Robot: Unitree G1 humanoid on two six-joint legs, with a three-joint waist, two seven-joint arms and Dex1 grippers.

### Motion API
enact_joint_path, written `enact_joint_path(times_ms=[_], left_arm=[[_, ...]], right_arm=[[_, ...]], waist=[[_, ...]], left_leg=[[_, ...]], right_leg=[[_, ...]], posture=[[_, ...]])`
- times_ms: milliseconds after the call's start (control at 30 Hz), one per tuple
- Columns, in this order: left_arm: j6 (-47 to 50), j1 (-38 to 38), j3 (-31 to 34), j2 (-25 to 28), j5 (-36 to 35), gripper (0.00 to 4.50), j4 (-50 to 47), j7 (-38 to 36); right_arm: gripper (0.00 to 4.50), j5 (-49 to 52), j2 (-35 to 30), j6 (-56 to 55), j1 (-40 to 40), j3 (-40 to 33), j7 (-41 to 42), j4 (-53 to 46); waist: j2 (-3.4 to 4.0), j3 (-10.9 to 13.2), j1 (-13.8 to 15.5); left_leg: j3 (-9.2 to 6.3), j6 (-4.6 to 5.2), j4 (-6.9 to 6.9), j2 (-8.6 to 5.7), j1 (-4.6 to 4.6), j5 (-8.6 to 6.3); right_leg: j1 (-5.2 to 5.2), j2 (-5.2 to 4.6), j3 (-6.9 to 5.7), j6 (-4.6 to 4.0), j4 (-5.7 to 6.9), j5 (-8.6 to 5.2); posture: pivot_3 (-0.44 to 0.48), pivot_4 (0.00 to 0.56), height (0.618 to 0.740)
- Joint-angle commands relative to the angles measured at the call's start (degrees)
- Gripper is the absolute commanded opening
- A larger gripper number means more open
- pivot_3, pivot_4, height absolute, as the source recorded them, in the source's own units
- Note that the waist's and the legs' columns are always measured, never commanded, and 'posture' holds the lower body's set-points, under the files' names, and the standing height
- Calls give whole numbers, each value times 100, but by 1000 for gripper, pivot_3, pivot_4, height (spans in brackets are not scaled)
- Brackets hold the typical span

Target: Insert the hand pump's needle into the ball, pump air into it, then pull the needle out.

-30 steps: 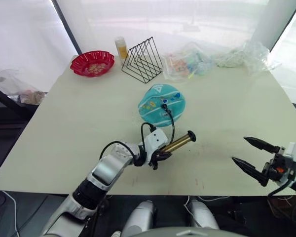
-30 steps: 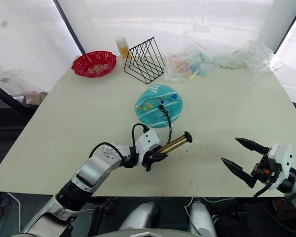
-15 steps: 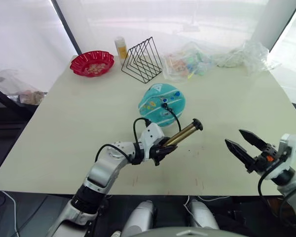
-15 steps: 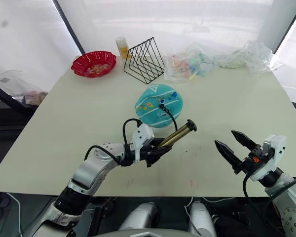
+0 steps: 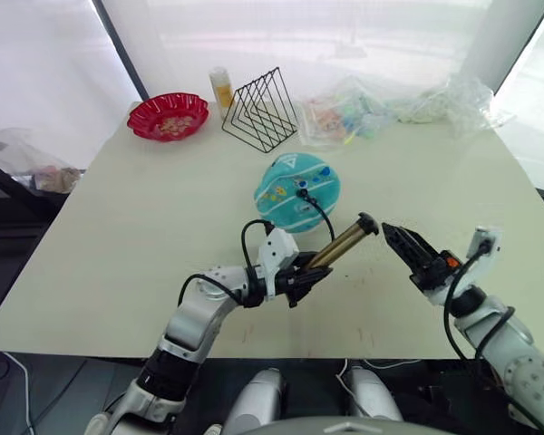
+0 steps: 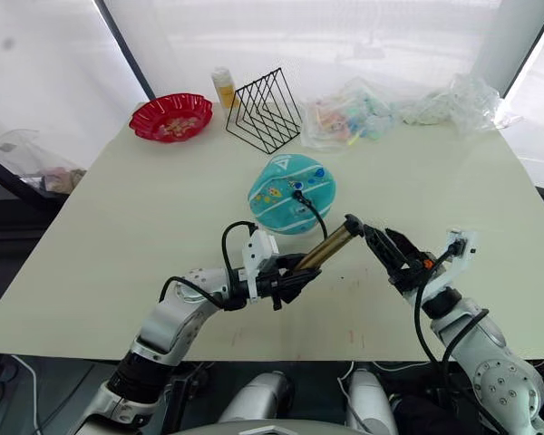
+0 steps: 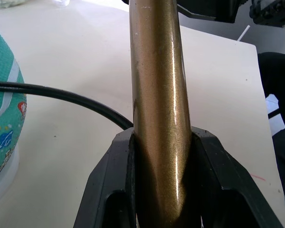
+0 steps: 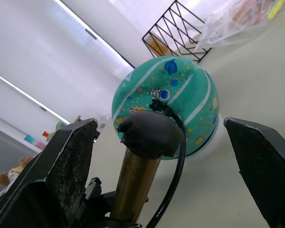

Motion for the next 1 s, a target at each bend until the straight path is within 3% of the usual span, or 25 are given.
enact_joint_path(times_ms=[33,400,1000], left_arm=[[-216,16,48,-46,-126,1035,-249,-78],[-256,104,-12,-54,-134,1035,-369,-174],[-205,124,-85,-96,-60,1035,-272,-125]], right_arm=[[4500,410,217,4,-216,108,-255,-47],[4500,843,833,-14,-768,431,-712,380],[4500,880,740,19,-746,490,-624,265]], waist=[[0,0,-8],[6,3,-106],[7,4,-102]], left_leg=[[-1,0,0,0,0,0],[-8,16,0,1,1,-9],[-9,17,-1,1,-4,-9]], right_leg=[[0,0,0,0,0,0],[-5,7,-1,-1,7,0],[-11,9,1,-1,7,0]], posture=[[0,150,740],[0,150,740],[0,150,740]])
